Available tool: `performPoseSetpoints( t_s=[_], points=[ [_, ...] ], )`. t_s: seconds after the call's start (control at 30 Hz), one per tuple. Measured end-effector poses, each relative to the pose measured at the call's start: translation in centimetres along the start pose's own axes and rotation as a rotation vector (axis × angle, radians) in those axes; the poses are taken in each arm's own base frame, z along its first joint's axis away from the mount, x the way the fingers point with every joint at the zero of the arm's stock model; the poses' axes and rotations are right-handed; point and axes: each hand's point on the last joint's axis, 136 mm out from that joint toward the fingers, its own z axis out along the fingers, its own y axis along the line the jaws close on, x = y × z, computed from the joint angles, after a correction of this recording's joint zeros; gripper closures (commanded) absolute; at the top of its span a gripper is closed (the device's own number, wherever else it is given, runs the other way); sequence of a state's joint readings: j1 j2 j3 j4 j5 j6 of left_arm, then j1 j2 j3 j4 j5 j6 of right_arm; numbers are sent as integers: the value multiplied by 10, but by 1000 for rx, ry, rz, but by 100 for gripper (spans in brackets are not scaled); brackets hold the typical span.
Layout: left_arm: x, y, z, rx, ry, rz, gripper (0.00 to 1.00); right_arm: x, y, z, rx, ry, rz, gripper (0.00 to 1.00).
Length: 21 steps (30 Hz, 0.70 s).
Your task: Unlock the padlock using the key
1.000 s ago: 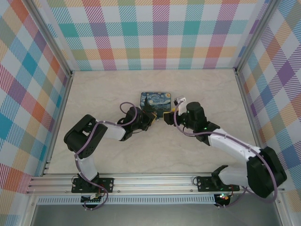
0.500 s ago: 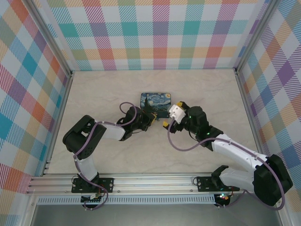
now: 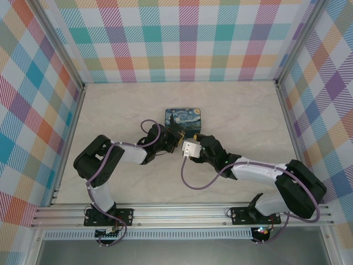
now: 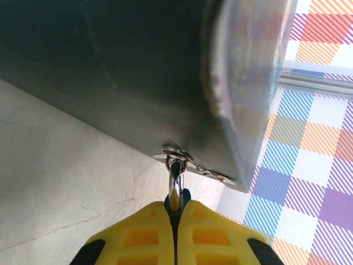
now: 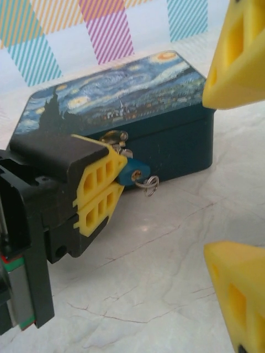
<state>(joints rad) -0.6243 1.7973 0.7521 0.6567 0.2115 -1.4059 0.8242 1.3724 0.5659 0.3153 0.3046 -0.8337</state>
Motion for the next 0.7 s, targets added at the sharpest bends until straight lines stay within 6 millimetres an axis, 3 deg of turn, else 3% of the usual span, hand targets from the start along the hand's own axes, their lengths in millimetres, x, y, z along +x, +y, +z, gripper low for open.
performPoseSetpoints(
  t_s=[0.23, 0.7],
  points=[
    [1, 0, 0, 1, 6, -29, 100, -3, 3, 14, 17, -23, 53, 60],
    [2, -1, 0, 1, 9, -45, 100, 2, 2, 33, 42, -32, 119, 68]
  ],
)
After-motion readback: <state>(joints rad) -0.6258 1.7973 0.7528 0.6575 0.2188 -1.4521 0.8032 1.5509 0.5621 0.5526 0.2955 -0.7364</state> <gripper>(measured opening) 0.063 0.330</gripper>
